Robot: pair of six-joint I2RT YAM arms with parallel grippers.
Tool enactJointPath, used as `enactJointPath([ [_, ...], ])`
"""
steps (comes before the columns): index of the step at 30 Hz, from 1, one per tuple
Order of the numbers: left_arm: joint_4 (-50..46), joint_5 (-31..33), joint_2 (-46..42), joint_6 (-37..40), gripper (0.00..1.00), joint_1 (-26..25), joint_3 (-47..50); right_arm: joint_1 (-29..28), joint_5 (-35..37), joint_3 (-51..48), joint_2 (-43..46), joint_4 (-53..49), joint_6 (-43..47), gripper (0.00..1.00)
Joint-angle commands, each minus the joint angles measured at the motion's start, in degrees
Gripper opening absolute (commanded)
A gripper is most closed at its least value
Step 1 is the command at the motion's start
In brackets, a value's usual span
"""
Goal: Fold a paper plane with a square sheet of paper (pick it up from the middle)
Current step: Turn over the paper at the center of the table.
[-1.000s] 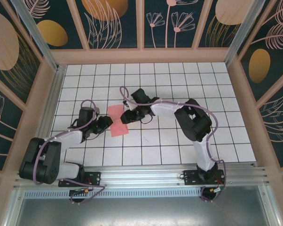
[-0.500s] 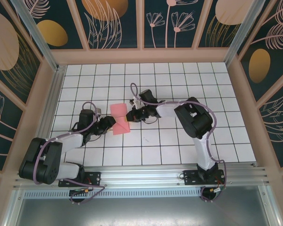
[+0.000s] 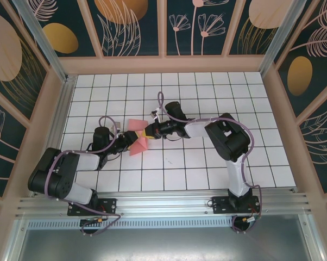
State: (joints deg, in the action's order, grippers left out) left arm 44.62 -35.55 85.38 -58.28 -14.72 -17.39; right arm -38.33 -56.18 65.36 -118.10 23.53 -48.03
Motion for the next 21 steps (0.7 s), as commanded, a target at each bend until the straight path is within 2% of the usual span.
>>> enactJointPath([
  [1,11.66,-2.29,1.14,-3.39,0.55,-0.40,1.70,0.35,-2.44,-0.93,2.16,4.23,-2.33,0.08],
  [9,12.18,-0.34,-1.57,-3.52,0.47,-0.44,2.86,0.49,-2.53,-1.44,2.21,3.72,-2.34,0.08],
  [14,11.19,0.26,-2.40,-2.77,0.37,-0.40,2.81,0.80,-2.26,-1.73,2.42,3.28,-2.11,0.08],
  [21,13.01,-0.35,-2.51,-2.37,0.32,-0.40,3.03,0.87,-1.83,-1.55,2.30,2.97,-2.42,0.08],
])
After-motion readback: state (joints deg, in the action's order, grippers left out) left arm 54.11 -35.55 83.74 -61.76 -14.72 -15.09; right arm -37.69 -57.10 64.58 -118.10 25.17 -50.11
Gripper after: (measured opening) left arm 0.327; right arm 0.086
